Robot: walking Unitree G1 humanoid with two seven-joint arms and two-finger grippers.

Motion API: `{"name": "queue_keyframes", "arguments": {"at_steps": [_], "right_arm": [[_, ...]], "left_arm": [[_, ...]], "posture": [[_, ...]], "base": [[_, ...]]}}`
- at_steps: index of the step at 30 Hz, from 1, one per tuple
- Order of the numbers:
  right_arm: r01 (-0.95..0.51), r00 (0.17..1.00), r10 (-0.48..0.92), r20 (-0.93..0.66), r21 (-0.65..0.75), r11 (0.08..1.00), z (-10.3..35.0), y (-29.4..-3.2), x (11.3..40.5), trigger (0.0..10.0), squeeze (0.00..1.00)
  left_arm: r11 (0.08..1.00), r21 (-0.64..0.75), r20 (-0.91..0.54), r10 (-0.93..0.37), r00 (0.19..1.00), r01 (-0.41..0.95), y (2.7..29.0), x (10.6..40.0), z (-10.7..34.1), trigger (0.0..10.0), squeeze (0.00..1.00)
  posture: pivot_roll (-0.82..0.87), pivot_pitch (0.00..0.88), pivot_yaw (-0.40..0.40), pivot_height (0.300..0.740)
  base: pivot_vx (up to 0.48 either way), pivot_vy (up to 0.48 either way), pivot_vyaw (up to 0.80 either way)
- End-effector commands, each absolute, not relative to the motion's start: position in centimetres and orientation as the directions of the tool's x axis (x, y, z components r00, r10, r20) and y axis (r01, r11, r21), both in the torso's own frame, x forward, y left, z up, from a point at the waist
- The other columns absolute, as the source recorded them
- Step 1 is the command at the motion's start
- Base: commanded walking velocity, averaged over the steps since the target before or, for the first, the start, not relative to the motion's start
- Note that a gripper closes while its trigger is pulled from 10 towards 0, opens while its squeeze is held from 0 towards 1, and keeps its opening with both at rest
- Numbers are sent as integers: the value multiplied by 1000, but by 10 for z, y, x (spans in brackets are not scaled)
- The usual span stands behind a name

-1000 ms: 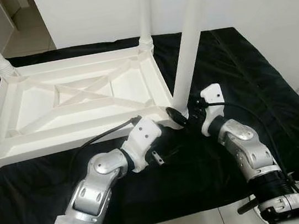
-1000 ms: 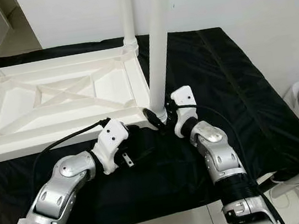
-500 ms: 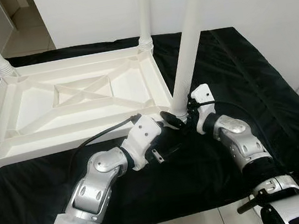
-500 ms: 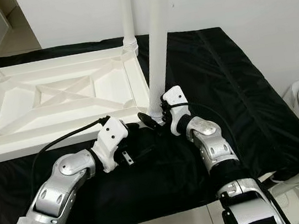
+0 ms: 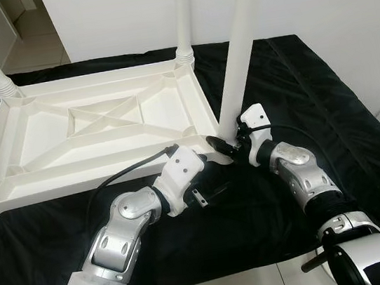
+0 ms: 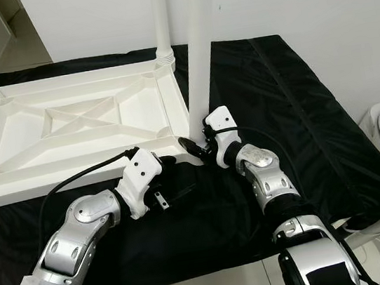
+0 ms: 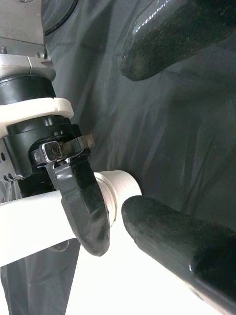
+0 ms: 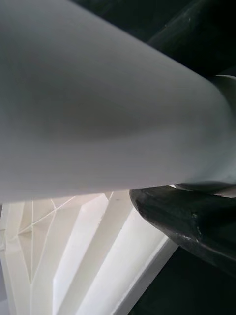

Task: Building children table

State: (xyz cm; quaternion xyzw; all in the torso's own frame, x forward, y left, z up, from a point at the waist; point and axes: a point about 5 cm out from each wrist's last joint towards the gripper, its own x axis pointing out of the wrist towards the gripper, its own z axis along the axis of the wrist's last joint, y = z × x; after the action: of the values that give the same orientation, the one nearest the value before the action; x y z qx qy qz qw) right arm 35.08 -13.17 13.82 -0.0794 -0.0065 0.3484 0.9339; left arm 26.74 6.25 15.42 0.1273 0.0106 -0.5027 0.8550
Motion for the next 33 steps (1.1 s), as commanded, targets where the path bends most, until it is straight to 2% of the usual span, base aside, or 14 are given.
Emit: {"name": "queue_keyframes", "arguments": {"at_steps": [1, 5, 7, 10, 13, 16, 18, 22, 31, 32, 33], "right_arm": [[-640, 768, 635, -79, -78, 765, 122, -131, 344, 10000, 0], [-610, 792, 607, -57, -68, 789, 123, -129, 342, 10000, 0], [-537, 844, 536, -27, -42, 843, 125, -125, 340, 10000, 0], [-485, 874, 485, -15, -28, 874, 126, -124, 338, 10000, 0], [-238, 971, 238, -35, 25, 971, 122, -123, 333, 10000, 0], [-26, 998, 27, -51, 24, 999, 119, -122, 322, 10000, 0], [9, 998, -7, -59, 44, 999, 118, -119, 319, 10000, 0], [-24, 999, 28, -35, 103, 994, 123, -102, 311, 10000, 0], [-52, 998, 54, -26, 79, 995, 126, -101, 307, 10000, 0], [-54, 998, 56, -21, 83, 995, 127, -101, 307, 10000, 341], [-59, 998, 60, -13, 85, 995, 128, -101, 307, 10000, 1000]], "left_arm": [[494, 213, -147, -837, 527, 843, 64, 269, 154, 10000, 0], [494, 212, -147, -837, 528, 843, 64, 269, 154, 10000, 0], [493, 210, -147, -838, 526, 844, 63, 268, 153, 10000, 0], [493, 208, -147, -838, 525, 845, 63, 268, 153, 10000, 0], [491, 206, -148, -840, 523, 847, 62, 267, 152, 10000, 0], [489, 205, -149, -840, 521, 848, 62, 267, 152, 10000, 0], [489, 205, -149, -841, 521, 848, 62, 266, 151, 10000, 0], [487, 201, -150, -842, 518, 850, 62, 266, 151, 10000, 0], [484, 207, -155, -842, 517, 850, 63, 266, 151, 10000, 0], [485, 208, -154, -841, 518, 849, 63, 266, 151, 10000, 0], [486, 209, -154, -841, 519, 849, 63, 266, 151, 10000, 0]], "posture": [[-59, 46, -3, 740], [-61, 48, -4, 740], [-64, 48, -10, 740], [-64, 49, -11, 740], [-66, 45, -15, 740], [-66, 45, -15, 740], [-65, 43, -16, 740], [-69, 42, -10, 740], [-67, 38, -12, 740], [-67, 38, -12, 740], [-67, 38, -12, 740]], "base": [[0, 0, 0], [0, 0, 0], [0, 0, 0], [0, 0, 0], [0, 0, 0], [0, 0, 0], [0, 0, 0], [0, 0, 0], [0, 0, 0], [0, 0, 0], [0, 0, 0]]}}
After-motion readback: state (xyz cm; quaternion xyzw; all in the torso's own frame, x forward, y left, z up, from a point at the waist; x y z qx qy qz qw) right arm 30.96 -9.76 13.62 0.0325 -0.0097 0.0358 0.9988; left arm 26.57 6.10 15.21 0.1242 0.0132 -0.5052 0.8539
